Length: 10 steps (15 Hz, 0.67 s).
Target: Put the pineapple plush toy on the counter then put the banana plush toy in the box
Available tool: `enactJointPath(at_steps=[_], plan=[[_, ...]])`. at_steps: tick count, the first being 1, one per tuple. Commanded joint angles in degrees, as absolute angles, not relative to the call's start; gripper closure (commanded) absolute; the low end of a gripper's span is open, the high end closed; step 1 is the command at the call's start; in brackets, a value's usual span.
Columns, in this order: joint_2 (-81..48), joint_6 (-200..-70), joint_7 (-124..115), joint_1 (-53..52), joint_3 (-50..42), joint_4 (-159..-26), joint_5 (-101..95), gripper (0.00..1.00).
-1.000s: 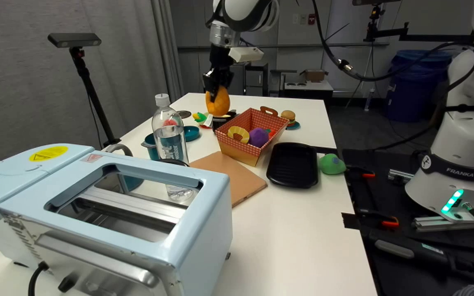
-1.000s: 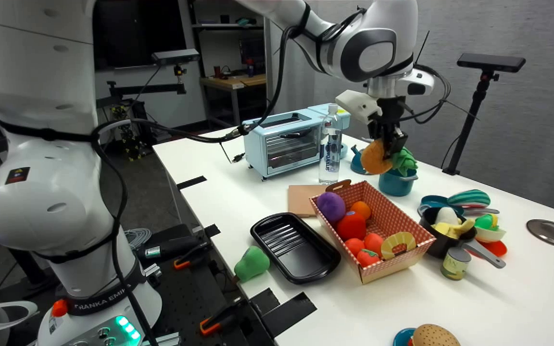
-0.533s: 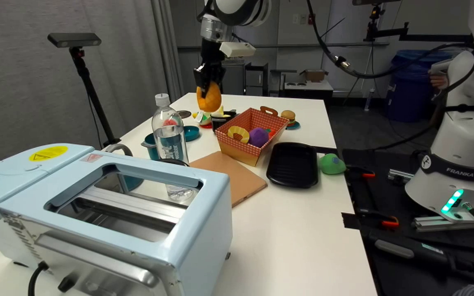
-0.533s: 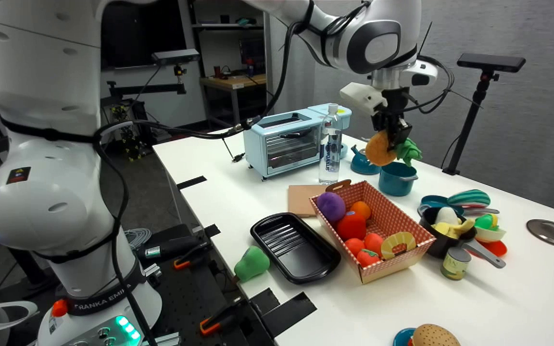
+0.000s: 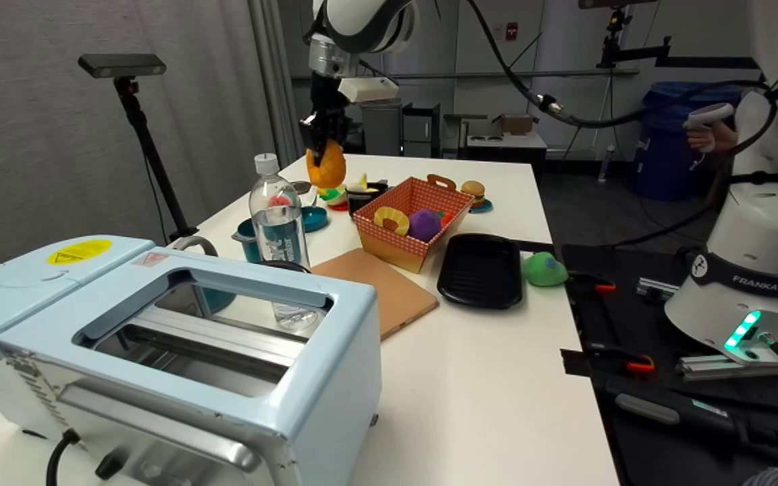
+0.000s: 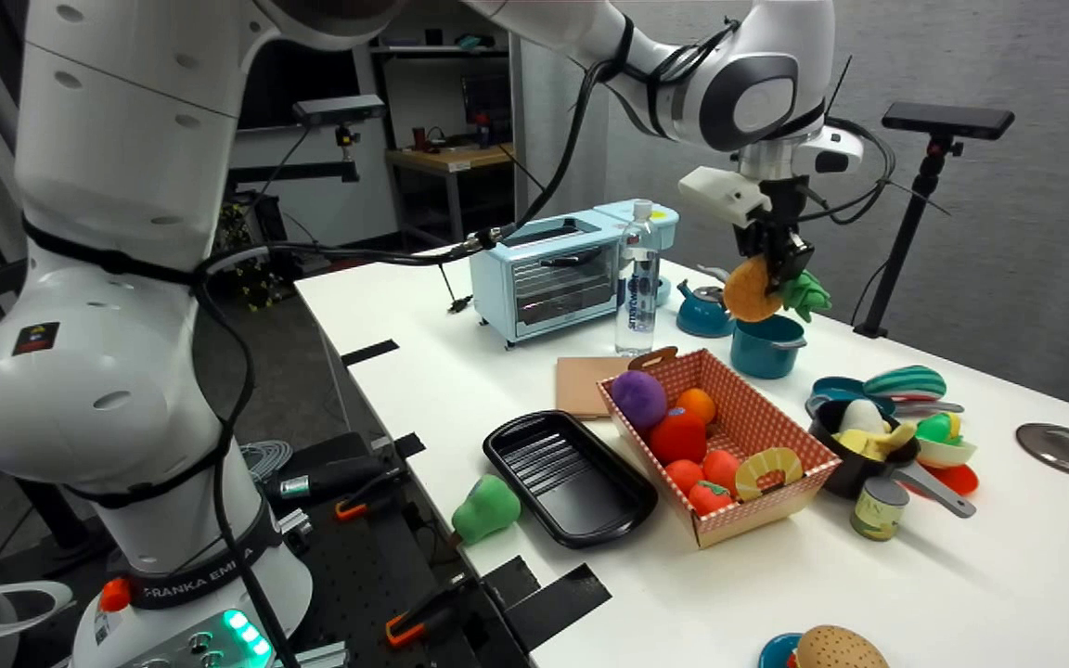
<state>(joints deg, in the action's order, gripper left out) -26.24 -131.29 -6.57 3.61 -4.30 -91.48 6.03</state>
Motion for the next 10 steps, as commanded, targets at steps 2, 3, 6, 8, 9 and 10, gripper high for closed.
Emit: enactJointPath(at_steps=[2,3,6,8,9,10], plan=[[-32.41,-127.36,-8.12,3.56,-4.40,-81.90,4.77,0.94],[-33.51,-126.83,-8.18,3.57,-4.36,-80.25,4.77,0.94],[-36.79,-125.00,-8.35,3.17,-4.30,-75.15,4.18,0.94],[-38.69,-123.83,-8.50,2.71,-4.15,-72.12,3.61,0.94],[-39.60,-123.09,-8.55,2.40,-4.06,-70.60,3.29,0.94],[-40.40,-122.50,-8.52,2.18,-3.96,-69.37,3.10,0.94]])
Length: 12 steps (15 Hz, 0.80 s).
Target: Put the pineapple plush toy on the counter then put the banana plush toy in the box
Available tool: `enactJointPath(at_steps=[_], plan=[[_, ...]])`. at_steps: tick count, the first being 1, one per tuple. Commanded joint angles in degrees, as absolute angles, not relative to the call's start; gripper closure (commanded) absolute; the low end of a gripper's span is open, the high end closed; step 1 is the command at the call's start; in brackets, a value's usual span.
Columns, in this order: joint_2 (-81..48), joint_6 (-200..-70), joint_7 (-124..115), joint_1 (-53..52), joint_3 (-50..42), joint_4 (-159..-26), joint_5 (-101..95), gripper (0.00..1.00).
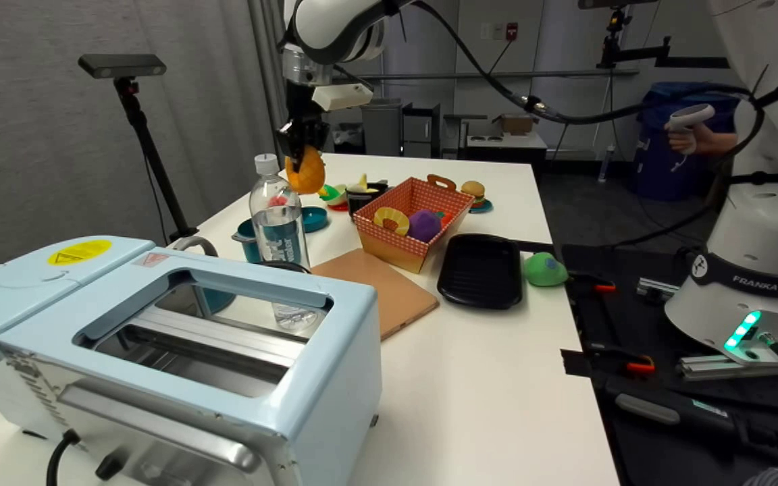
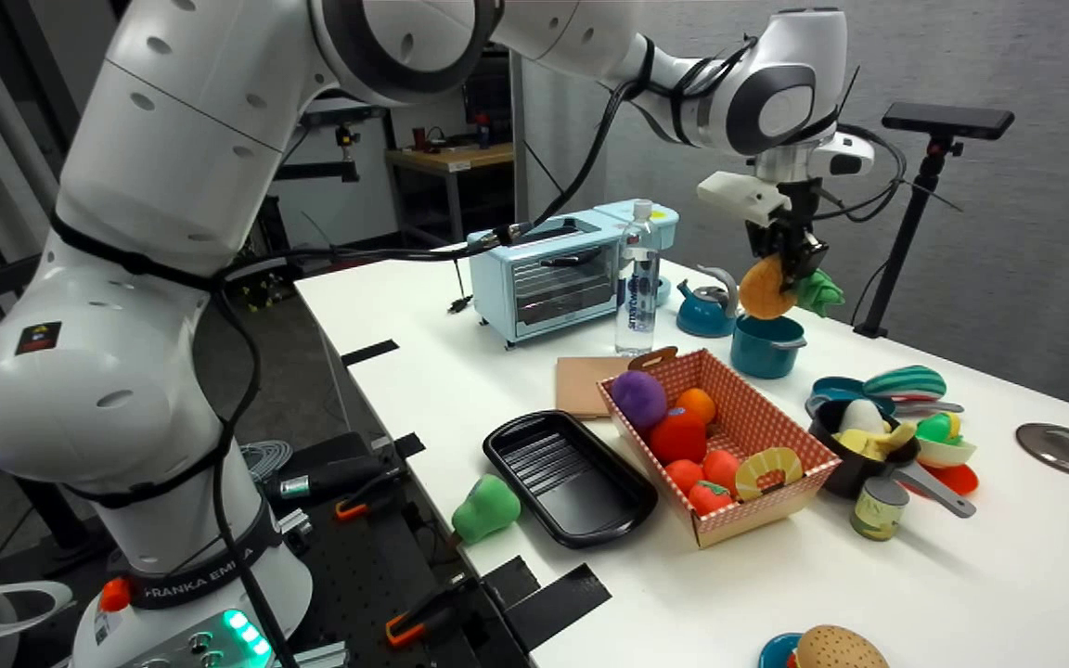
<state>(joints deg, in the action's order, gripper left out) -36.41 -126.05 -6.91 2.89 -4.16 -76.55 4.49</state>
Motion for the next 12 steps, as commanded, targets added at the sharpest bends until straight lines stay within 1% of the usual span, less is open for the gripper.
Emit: enactJointPath(at_steps=[1,9,10,12], plan=[[-41.15,-121.82,-8.51,1.94,-3.83,-68.20,3.00,0.94],[-46.01,-117.69,-8.80,0.86,-3.37,-60.61,2.85,0.94],[-46.47,-117.12,-8.88,0.87,-3.41,-59.76,2.80,0.56],[-47.34,-116.00,-8.99,1.01,-3.37,-58.24,2.92,0.47]])
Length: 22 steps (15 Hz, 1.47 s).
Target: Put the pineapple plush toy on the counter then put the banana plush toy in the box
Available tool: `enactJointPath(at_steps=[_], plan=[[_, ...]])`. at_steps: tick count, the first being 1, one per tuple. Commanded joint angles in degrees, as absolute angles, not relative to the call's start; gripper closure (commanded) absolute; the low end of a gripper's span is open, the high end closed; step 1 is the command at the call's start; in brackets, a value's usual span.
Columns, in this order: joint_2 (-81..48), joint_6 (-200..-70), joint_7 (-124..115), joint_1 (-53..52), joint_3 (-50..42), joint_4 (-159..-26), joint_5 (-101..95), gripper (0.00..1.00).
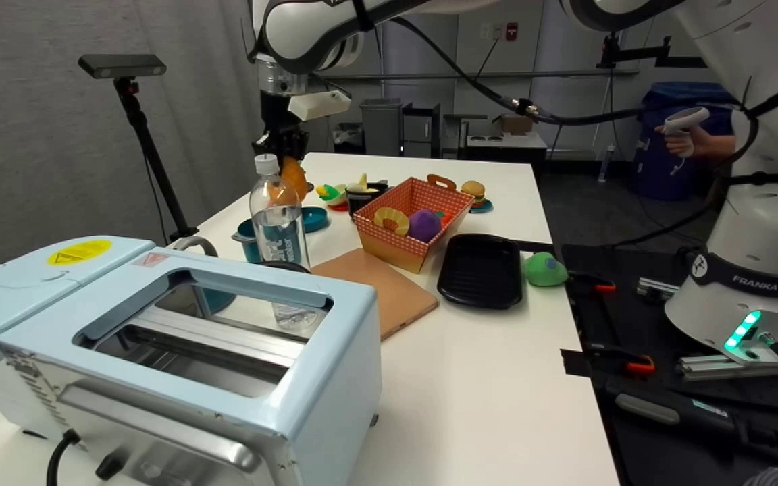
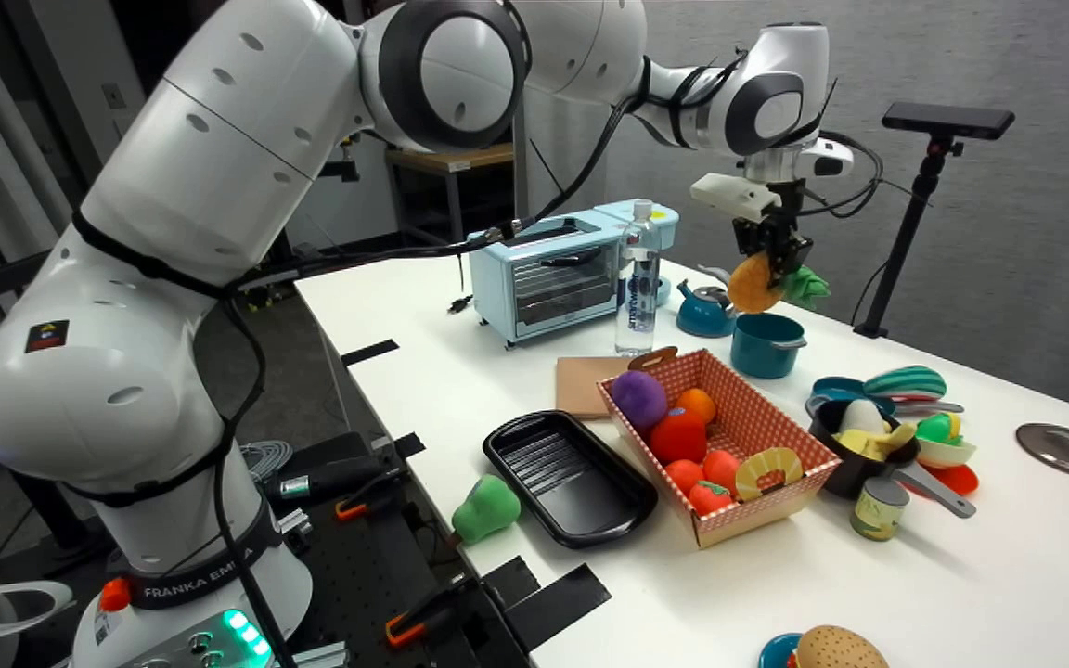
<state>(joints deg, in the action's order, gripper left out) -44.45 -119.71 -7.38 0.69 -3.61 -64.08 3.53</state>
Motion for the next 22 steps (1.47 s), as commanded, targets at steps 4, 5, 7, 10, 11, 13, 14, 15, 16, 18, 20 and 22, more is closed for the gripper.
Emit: enactJointPath(at_steps=[4,5,7,10,11,13,14,15,16,18,20,22], plan=[[-48.73,-113.55,-9.03,1.03,-3.33,-55.76,2.85,0.15],[-48.98,-113.13,-8.88,1.08,-3.29,-55.34,2.86,0.08],[-49.54,-112.23,-8.91,1.07,-3.27,-54.40,2.87,0.00],[-50.19,-111.54,-8.85,1.01,-3.31,-53.49,2.73,0.00],[-50.34,-111.55,-8.78,1.08,-3.28,-53.35,2.79,0.00],[-50.68,-111.43,-8.86,1.24,-3.23,-52.82,2.97,0.00],[-50.83,-111.40,-9.01,1.44,-3.24,-52.54,3.16,0.00],[-50.72,-111.01,-9.12,1.92,-3.01,-52.37,3.76,0.00],[-50.38,-111.23,-9.04,2.35,-2.84,-52.70,4.17,0.00],[-49.63,-111.56,-8.92,3.07,-2.76,-53.50,4.61,0.00],[-48.66,-112.34,-8.82,3.79,-2.86,-54.60,4.85,0.00],[-47.49,-113.28,-8.95,4.60,-3.06,-56.09,5.06,0.00]])
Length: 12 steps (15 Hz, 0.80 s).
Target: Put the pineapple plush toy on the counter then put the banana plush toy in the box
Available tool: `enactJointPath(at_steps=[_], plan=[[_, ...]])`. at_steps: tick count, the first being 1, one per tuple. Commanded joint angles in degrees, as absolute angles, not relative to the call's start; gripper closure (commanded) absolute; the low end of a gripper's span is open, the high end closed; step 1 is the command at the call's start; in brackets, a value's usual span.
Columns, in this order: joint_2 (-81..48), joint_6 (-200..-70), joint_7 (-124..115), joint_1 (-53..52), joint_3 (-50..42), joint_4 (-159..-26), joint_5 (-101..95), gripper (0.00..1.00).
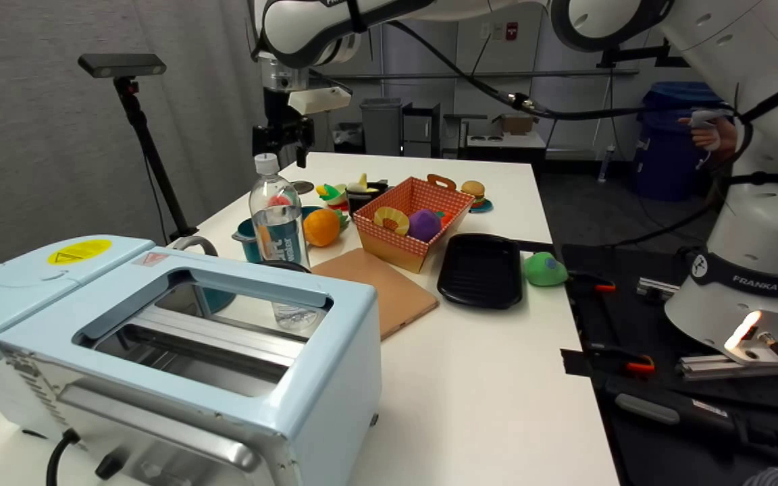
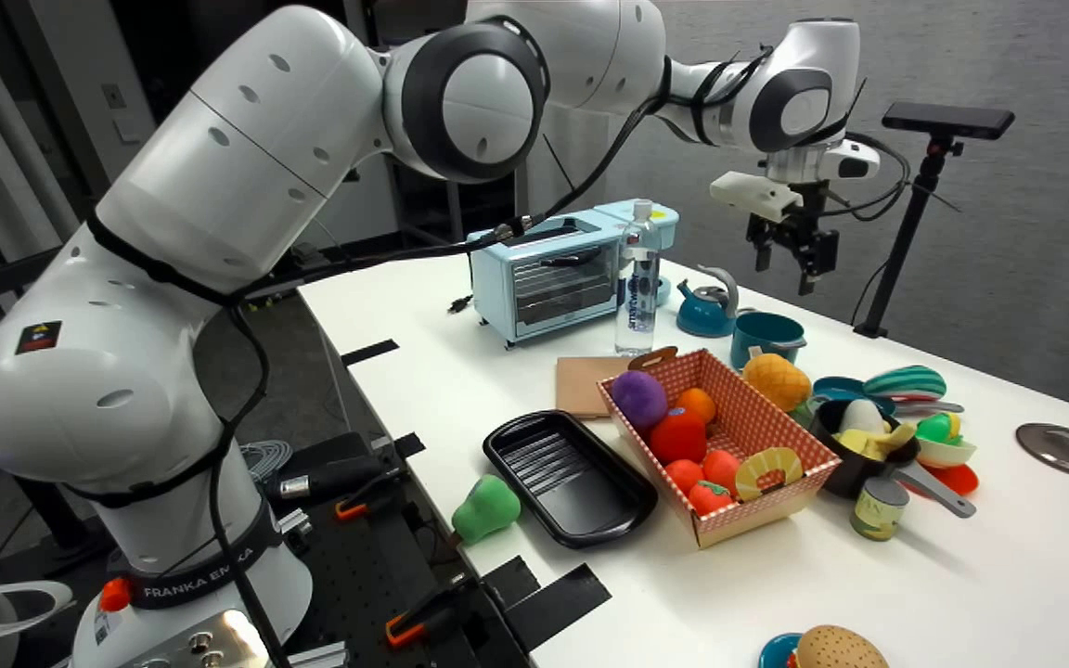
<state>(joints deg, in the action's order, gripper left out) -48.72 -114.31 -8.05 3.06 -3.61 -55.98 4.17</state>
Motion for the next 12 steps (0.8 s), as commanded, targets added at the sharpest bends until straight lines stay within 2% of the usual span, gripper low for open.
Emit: enactJointPath(at_steps=[1,12], plan=[[-46.94,-113.57,-9.05,5.01,-3.15,-56.70,5.18,0.00],[-39.66,-118.27,-8.77,8.94,-4.20,-67.33,8.27,0.00]])
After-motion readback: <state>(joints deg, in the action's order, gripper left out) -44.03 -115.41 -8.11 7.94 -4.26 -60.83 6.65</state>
